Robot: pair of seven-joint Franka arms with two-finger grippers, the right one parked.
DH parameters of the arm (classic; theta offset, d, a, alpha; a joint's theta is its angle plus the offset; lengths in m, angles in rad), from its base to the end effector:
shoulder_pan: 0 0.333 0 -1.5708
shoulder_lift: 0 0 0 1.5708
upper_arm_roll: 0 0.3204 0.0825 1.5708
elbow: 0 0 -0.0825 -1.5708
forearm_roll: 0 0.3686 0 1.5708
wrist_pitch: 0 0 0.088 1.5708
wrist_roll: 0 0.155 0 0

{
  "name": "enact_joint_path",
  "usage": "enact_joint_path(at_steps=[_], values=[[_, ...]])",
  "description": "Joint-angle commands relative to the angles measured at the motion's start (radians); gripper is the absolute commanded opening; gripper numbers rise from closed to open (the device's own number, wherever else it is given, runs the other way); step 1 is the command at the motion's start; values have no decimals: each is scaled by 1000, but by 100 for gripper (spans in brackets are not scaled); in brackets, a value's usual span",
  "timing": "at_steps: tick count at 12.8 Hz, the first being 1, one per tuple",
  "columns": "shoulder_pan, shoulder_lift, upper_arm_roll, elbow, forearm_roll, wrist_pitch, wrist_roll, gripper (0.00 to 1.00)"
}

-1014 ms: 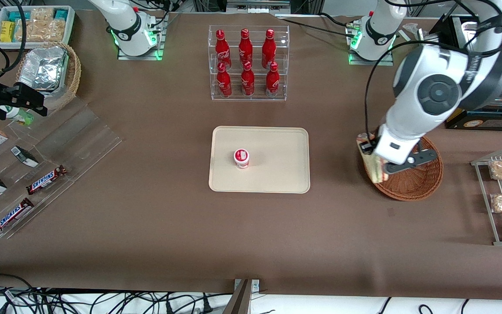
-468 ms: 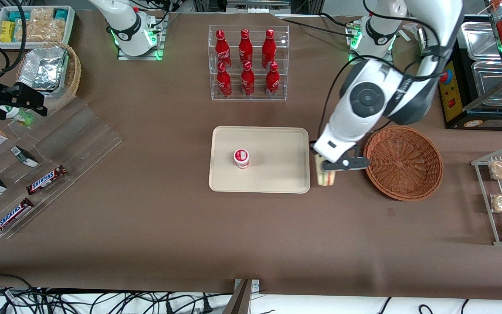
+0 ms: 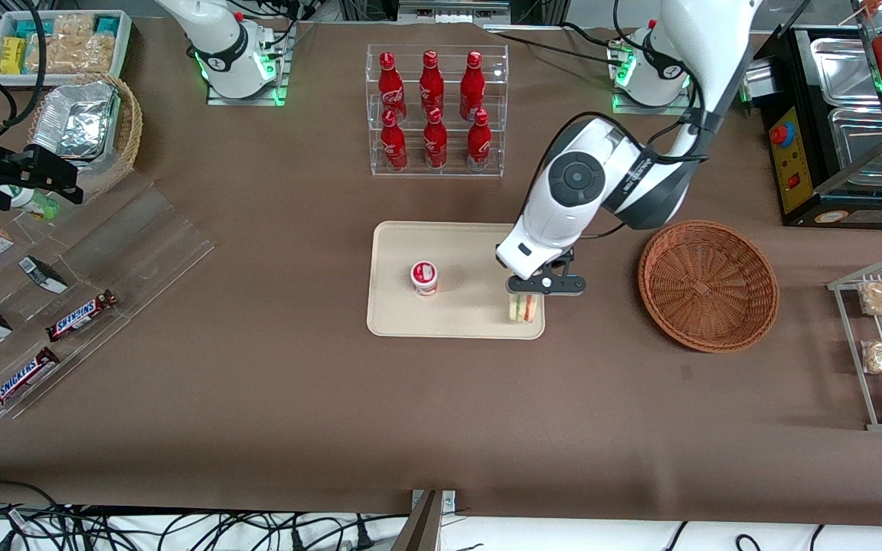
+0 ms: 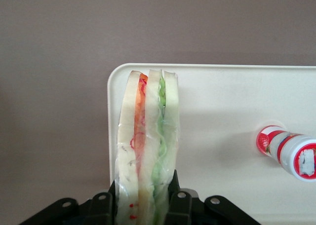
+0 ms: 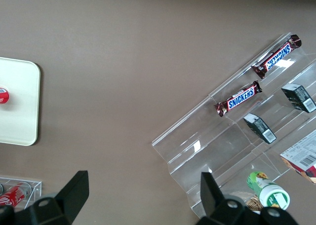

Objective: Place sandwich from basket to tray
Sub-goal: 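Carry the sandwich over the cream tray beside the yogurt cup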

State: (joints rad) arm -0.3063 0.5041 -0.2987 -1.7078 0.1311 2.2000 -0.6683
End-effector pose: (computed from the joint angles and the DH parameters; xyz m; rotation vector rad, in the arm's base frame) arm 0.5561 -0.3544 0.2755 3.1046 0.0351 -0.0169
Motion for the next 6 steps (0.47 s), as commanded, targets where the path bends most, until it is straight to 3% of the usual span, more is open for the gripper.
enact_joint_path(at_steps=[1,6], values=[[-31,51,3,10,108,38,-123,37],[-60,94,3,-1,169,78,-204,37]])
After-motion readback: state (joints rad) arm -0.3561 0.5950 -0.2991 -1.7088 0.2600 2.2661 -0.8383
